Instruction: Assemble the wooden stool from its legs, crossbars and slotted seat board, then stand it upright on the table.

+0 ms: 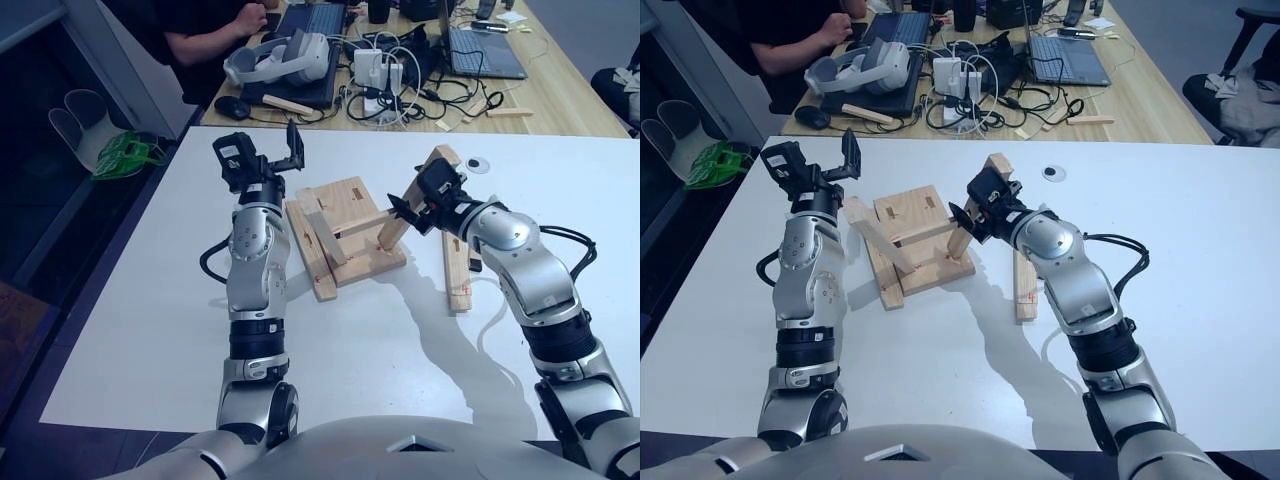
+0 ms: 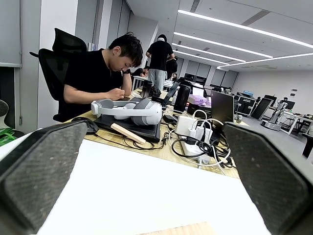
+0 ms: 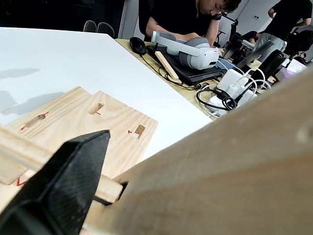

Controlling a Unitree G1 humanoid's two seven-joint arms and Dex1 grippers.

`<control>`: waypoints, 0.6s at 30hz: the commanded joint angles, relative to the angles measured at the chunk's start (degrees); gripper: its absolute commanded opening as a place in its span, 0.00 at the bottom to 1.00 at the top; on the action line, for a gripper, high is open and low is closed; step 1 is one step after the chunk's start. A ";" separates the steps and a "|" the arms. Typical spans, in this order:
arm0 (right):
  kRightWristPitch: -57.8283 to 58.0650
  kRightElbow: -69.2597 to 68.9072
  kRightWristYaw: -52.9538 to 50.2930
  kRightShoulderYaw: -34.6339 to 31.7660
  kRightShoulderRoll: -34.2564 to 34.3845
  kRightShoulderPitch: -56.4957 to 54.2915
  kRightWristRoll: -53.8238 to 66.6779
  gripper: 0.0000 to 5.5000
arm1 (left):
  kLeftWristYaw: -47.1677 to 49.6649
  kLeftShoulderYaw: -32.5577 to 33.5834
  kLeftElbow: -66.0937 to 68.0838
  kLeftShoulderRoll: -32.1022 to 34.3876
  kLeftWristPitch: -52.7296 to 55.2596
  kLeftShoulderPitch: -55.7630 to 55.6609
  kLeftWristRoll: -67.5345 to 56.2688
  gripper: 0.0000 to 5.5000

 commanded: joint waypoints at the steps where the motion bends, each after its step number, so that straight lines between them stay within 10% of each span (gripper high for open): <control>1: -1.35 4.38 -4.58 -6.64 5.73 3.03 2.87 0.64 | -0.22 0.21 0.22 0.81 0.90 -0.81 -0.30 0.93; 8: -17.06 1.57 -10.63 -16.79 11.92 -7.14 6.26 0.64 | -0.80 0.16 0.65 1.70 1.12 -1.38 -0.29 0.93; 18: -4.35 -4.47 -4.07 -7.21 14.43 -14.74 12.78 0.51 | 6.47 5.59 1.54 1.84 -0.09 -2.44 0.52 0.93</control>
